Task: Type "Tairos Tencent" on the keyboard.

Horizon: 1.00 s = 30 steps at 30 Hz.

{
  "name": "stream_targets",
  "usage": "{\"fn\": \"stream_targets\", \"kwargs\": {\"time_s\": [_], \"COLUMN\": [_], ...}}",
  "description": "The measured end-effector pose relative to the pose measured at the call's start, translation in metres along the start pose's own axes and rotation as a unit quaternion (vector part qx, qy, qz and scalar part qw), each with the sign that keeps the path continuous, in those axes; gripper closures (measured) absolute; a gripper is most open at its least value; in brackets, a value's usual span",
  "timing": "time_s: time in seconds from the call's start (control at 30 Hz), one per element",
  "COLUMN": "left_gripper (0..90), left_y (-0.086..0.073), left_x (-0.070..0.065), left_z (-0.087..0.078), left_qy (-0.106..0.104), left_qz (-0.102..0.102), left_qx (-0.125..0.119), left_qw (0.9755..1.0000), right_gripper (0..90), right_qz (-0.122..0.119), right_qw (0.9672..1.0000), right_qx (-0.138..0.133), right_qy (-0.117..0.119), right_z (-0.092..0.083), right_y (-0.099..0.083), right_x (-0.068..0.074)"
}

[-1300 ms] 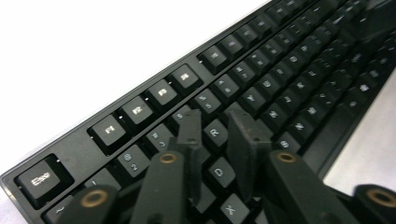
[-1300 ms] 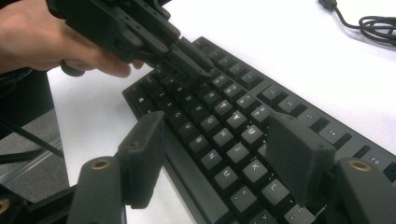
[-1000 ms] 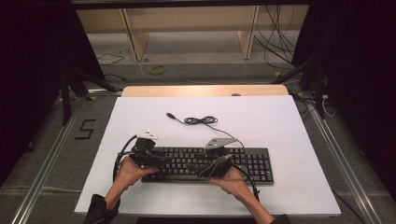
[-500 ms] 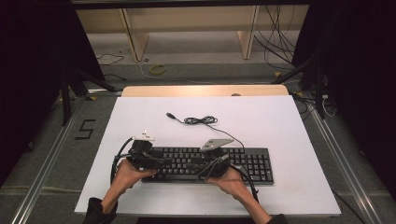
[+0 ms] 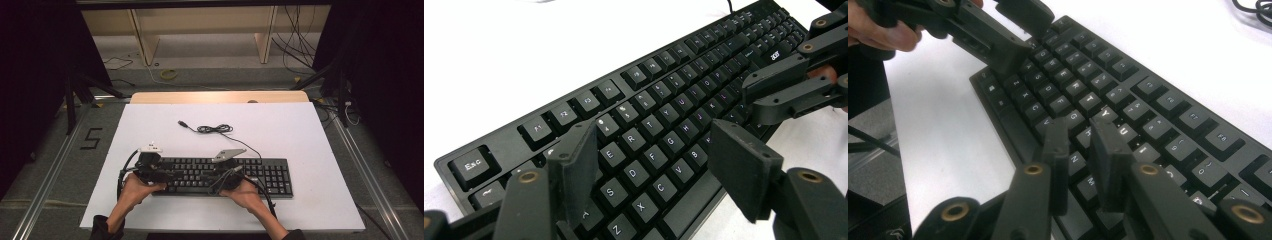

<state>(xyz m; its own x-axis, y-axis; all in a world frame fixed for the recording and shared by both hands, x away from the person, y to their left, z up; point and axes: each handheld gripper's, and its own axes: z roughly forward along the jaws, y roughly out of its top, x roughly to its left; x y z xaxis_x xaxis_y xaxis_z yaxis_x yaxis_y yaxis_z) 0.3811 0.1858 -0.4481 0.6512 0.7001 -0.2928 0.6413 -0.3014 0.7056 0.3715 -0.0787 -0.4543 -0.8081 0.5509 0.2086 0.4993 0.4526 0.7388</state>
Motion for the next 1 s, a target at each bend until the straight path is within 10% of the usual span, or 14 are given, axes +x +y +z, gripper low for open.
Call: {"fn": "stream_targets", "kwargs": {"time_s": [1.0], "left_gripper": [34.1], "left_y": [-0.004], "left_x": [-0.008], "left_z": [0.000], "left_qy": [-0.005], "left_qz": [0.005], "left_qx": [-0.001], "left_qw": [1.0000], "right_gripper": [90.0], "right_qz": [-0.020], "right_qw": [0.9991], "right_qx": [0.037], "right_qy": [-0.010], "right_z": [0.023], "right_y": [-0.004], "right_x": [0.005]}}
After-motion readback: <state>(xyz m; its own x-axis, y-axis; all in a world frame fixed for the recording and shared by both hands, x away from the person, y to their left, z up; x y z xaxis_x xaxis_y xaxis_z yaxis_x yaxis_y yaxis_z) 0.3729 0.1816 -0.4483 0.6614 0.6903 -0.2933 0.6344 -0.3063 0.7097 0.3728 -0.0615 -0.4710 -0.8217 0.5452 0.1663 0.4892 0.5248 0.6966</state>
